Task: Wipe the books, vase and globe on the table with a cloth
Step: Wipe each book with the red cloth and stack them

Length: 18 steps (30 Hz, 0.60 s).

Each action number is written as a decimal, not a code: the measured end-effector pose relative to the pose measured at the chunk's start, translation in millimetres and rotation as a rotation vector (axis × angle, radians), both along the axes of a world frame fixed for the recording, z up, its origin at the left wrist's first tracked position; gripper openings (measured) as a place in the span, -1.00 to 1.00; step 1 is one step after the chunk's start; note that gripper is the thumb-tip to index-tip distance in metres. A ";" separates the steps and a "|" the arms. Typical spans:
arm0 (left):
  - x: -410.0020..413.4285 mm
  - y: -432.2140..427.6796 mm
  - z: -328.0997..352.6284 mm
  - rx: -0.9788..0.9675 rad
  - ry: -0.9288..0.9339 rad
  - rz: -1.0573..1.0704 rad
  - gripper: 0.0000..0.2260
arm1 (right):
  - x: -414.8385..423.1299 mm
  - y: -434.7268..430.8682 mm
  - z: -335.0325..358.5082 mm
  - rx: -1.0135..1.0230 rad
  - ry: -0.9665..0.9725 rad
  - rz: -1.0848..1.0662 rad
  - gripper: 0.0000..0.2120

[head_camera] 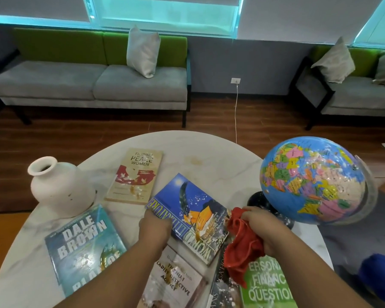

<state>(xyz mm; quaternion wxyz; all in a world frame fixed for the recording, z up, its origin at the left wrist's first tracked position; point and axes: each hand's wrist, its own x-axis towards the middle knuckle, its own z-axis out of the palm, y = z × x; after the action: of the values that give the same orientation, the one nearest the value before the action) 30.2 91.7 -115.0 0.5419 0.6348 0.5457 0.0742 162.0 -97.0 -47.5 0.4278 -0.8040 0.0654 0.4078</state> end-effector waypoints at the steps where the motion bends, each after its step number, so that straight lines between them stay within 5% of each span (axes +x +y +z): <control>1: 0.7 1.3 -0.8 -0.012 -0.016 0.014 -0.63 | 1.6 -0.7 -1.4 -0.024 0.020 0.018 -0.84; 6: 11.7 1.7 4.7 -0.001 -0.051 -0.052 -0.70 | 5.9 2.7 -3.7 -0.093 0.105 0.043 -0.73; 15: 7.6 3.8 6.7 0.153 -0.050 -0.332 -0.70 | -0.2 1.5 5.8 -0.141 0.028 0.224 -0.83; 18: 5.2 0.1 -0.2 0.348 0.096 -0.504 -0.39 | 0.2 10.7 7.5 -0.119 -0.191 0.247 -0.70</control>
<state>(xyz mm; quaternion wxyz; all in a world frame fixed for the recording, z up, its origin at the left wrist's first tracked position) 35.4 91.8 -115.2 0.3999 0.8363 0.3751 -0.0004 162.2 -86.3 -40.0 0.3302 -0.8650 -0.0511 0.3743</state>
